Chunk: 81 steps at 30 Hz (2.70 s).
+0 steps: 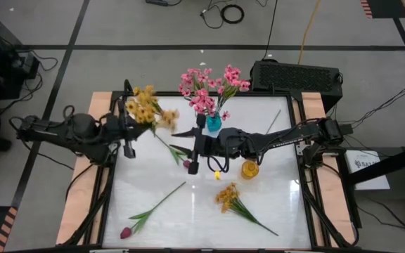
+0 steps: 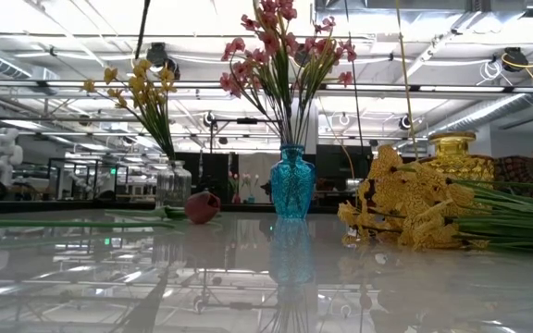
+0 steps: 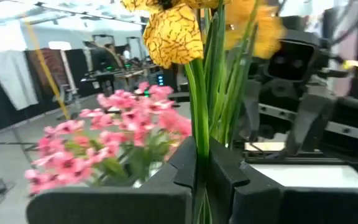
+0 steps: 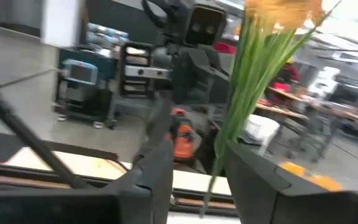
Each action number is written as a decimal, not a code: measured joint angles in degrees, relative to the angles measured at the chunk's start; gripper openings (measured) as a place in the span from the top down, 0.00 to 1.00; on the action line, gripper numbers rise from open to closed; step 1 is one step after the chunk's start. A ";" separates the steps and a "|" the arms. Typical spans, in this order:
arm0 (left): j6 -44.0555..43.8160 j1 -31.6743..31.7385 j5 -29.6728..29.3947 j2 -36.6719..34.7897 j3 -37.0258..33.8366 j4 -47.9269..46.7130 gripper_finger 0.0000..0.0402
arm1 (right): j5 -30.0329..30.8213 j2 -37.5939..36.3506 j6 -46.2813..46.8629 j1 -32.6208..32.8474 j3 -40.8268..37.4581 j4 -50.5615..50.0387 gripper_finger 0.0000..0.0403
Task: Sort flowers into vase by color
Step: Put the top yellow flowers into the transparent vase
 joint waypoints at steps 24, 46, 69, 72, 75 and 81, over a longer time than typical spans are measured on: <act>-11.64 3.46 12.84 12.13 -1.25 23.67 0.95 | -1.11 0.48 9.90 -0.68 0.00 2.97 0.53; -10.98 3.48 17.21 10.69 0.26 18.72 0.75 | -1.23 0.48 9.38 -1.75 0.00 1.57 0.98; -7.05 1.78 7.21 12.65 8.44 8.20 0.43 | -1.61 0.42 10.89 -3.32 0.00 -1.69 0.99; -6.80 1.45 7.35 11.55 8.41 6.65 0.54 | -1.59 0.42 10.91 -3.34 -0.01 -1.63 0.99; -5.99 1.44 8.24 11.30 8.41 4.97 0.65 | -1.59 0.42 10.92 -3.34 -0.01 -1.48 1.00; -6.88 1.44 8.94 12.41 8.37 3.42 0.74 | -1.63 0.42 10.93 -3.30 0.00 -1.45 1.00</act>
